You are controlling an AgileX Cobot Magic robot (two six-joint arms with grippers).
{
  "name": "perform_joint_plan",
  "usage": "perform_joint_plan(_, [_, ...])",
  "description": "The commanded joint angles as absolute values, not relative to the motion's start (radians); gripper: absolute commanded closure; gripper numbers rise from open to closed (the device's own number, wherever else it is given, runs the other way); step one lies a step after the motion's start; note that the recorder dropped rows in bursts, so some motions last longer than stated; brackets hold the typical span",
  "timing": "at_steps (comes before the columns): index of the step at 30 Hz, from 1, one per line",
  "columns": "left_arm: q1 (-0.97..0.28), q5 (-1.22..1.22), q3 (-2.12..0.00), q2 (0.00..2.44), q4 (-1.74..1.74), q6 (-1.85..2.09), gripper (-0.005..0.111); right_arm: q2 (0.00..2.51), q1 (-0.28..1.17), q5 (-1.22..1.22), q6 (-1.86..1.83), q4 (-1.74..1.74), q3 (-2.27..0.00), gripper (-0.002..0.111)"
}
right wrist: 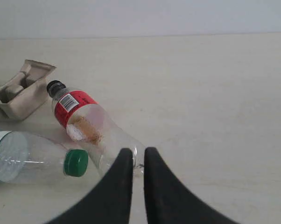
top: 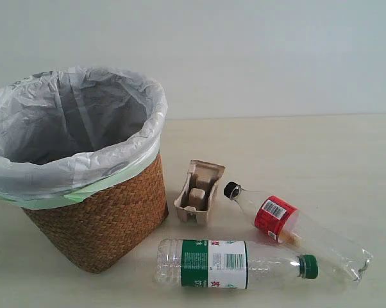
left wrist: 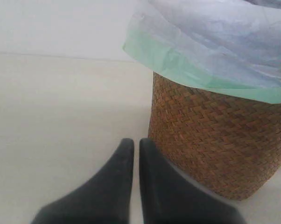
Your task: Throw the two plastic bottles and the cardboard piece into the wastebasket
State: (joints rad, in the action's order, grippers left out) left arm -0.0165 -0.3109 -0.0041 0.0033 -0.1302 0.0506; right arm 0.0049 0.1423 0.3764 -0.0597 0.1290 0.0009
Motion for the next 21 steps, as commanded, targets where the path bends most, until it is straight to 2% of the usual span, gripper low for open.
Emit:
perform_joint_plan(1, [-0.016, -0.310, 0.000, 0.000, -0.127, 0.044, 0.103, 0.000, 0.140, 0.368, -0.062, 0.126, 0.000, 0.101])
perform_joint_plan(11, [-0.016, -0.310, 0.000, 0.000, -0.127, 0.044, 0.103, 0.000, 0.140, 0.368, -0.062, 0.126, 0.000, 0.101])
perform_joint_plan(18, [-0.016, -0.310, 0.000, 0.000, -0.127, 0.044, 0.103, 0.000, 0.140, 0.367, 0.343, 0.433, 0.000, 0.101])
perform_joint_plan(21, [-0.016, -0.310, 0.000, 0.000, -0.127, 0.044, 0.103, 0.000, 0.140, 0.381, 0.390, 0.495, 0.000, 0.101])
